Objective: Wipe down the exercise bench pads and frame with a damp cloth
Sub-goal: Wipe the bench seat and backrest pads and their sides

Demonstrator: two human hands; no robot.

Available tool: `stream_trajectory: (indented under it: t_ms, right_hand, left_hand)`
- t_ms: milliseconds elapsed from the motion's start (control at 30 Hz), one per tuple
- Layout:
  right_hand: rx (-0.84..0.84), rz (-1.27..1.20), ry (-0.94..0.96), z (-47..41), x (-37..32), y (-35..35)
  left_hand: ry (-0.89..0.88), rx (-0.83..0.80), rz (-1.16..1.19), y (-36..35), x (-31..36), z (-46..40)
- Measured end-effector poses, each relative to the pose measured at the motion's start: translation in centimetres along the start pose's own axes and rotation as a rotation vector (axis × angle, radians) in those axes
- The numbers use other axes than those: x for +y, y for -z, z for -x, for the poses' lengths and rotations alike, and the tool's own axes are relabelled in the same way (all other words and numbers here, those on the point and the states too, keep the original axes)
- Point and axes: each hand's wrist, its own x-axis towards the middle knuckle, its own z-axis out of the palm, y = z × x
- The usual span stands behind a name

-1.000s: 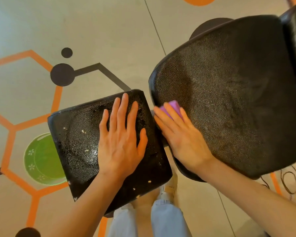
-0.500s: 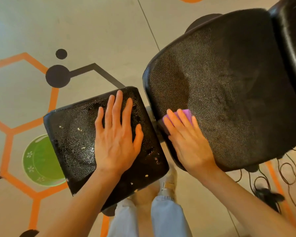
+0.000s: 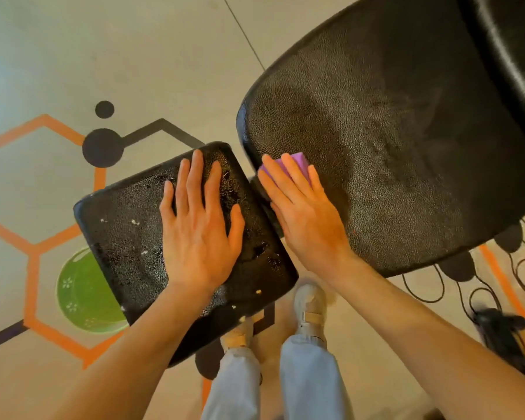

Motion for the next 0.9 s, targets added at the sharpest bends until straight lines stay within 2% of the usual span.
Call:
stream_trajectory:
  t_ms: [167, 233, 300, 367, 433, 500, 567, 700, 767, 900]
  right_hand:
    - [-0.143, 0.094, 0.070, 12.6, 2.2, 1.0]
    - [-0.129, 0.046, 0.075, 9.9, 3.2, 1.1]
    - [-0.025, -0.027, -0.052, 3.0, 3.1, 1.2]
    - [0.008, -0.072, -0.165, -0.7, 3.0, 1.7]
    - [0.008, -0.030, -0.165, 2.2, 3.4, 1.1]
    - [-0.066, 0.002, -0.150, 9.3, 2.9, 1.3]
    - [-0.125, -0.017, -0.131, 12.7, 3.3, 2.0]
    - [0.006, -0.028, -0.269, 3.0, 5.2, 1.8]
    - [0.040, -0.047, -0.347, 0.9, 5.0, 1.7]
    - [-0.039, -0.001, -0.368, 11.5, 1.3, 1.3]
  left_hand:
    - [-0.009, -0.006, 0.014, 0.1, 0.0, 0.1]
    - [-0.009, -0.001, 0.013, 0.2, 0.0, 0.1]
    - [-0.013, 0.004, 0.020, 0.1, 0.1, 0.0]
    - [-0.015, 0.000, 0.021, 0.1, 0.0, 0.1]
    - [-0.018, 0.002, 0.025, 0.0, 0.0, 0.1]
    - [-0.020, 0.004, 0.028, 0.0, -0.1, 0.1]
    - [-0.016, 0.010, 0.025, 0.0, 0.0, 0.1]
    - [-0.020, 0.006, 0.027, 0.0, 0.0, 0.0]
    - [-0.024, 0.004, 0.022, 0.0, -0.1, 0.0]
    - [-0.033, 0.002, 0.032, 0.0, -0.1, 0.1]
